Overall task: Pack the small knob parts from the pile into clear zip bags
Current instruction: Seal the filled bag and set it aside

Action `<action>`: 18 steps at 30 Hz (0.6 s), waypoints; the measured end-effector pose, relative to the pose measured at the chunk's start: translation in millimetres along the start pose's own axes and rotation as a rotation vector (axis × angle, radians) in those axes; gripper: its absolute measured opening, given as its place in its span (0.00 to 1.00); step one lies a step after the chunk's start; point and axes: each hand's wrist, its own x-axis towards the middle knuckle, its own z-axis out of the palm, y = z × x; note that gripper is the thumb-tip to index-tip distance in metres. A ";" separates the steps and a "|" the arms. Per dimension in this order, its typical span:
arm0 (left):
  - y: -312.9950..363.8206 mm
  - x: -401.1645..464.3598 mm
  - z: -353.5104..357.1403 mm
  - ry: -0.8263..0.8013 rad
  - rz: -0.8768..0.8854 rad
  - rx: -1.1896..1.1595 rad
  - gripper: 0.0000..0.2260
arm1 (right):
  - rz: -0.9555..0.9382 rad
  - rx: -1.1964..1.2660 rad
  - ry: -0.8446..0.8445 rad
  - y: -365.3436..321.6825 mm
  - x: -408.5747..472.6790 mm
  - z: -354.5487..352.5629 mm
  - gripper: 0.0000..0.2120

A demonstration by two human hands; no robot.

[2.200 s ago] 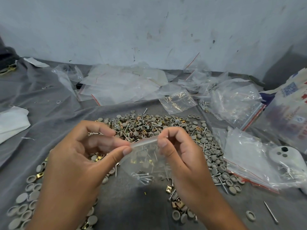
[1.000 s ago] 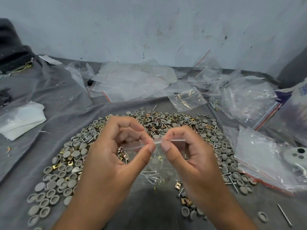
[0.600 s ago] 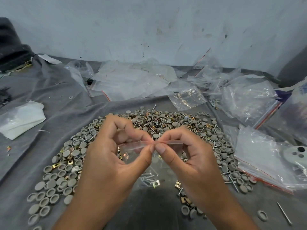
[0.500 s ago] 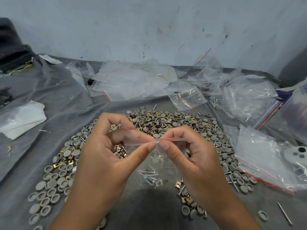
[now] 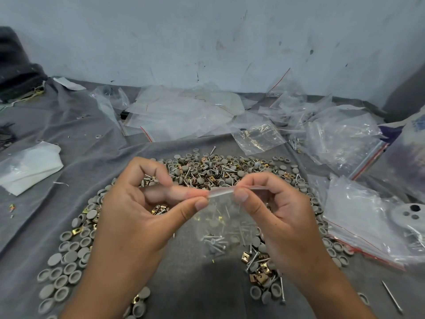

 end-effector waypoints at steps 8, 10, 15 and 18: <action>-4.7 -0.4 -2.2 -0.009 0.036 0.073 0.18 | 0.049 0.004 -0.041 0.5 -0.4 1.8 0.09; -4.8 -0.9 -0.9 -0.008 0.044 0.086 0.16 | 0.060 0.028 -0.042 0.3 -1.6 6.1 0.09; -3.7 -0.3 -1.6 -0.022 0.053 0.108 0.22 | 0.029 0.046 -0.038 -2.2 -2.6 12.2 0.07; -7.9 -1.3 -3.2 -0.033 0.047 0.149 0.20 | 0.038 0.031 -0.052 -3.3 -3.5 12.6 0.06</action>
